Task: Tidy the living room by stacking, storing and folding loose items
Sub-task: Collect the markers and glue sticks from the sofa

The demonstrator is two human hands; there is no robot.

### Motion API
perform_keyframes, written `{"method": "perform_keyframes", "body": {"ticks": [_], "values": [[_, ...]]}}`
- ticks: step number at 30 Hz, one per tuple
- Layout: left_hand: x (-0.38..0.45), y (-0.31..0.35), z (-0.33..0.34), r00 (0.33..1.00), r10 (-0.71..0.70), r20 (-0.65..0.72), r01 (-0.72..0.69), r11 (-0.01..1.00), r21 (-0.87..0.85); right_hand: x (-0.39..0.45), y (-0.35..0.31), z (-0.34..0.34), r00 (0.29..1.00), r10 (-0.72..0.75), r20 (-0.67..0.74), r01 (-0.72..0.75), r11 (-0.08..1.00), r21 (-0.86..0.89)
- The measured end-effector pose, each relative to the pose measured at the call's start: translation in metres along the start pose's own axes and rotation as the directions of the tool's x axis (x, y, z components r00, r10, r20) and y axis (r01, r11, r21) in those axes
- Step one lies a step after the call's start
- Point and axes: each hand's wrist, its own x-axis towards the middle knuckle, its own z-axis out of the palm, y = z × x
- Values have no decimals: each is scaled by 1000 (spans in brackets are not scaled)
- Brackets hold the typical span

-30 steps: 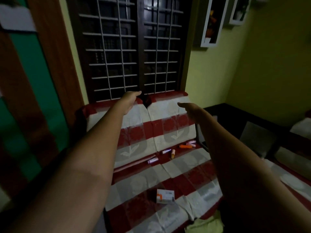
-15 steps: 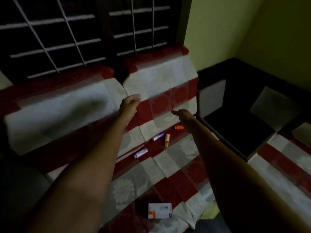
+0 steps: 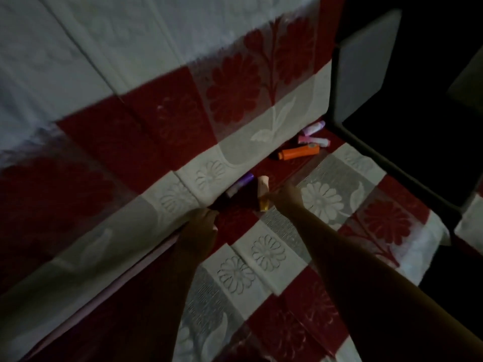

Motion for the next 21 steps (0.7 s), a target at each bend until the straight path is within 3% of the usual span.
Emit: {"method": "perform_keyframes", "body": {"ticks": [2,5,7,9,11,13,15,18,21], "values": [[1,-13,26,997,-13,79,-2,983,184,15,3,16,997,-25,-73,25,1000,-3],[-6,-24,54,988,-124,93,100,969,227,36,11,35,996,52,-75,-57,996,-66],[-9,-24,62,995,-76,58,62,976,210,38,15,40,999,46,15,-40,965,-258],[-7,-23,65,997,55,-52,-47,988,147,36,20,41,995,-87,43,96,875,-474],[-7,-21,62,977,116,-181,-112,993,35,30,16,38,948,-307,89,298,746,-595],[-5,-8,49,981,5,-194,-57,963,-262,30,9,36,846,-475,243,493,521,-697],[1,-3,46,985,-131,-115,62,879,-473,37,0,37,778,-488,395,591,357,-723],[11,2,44,974,-216,-65,132,780,-612,45,-8,45,775,-424,467,603,278,-748],[12,5,45,963,-268,-9,191,710,-678,45,-4,54,796,-443,412,556,269,-786]]}}
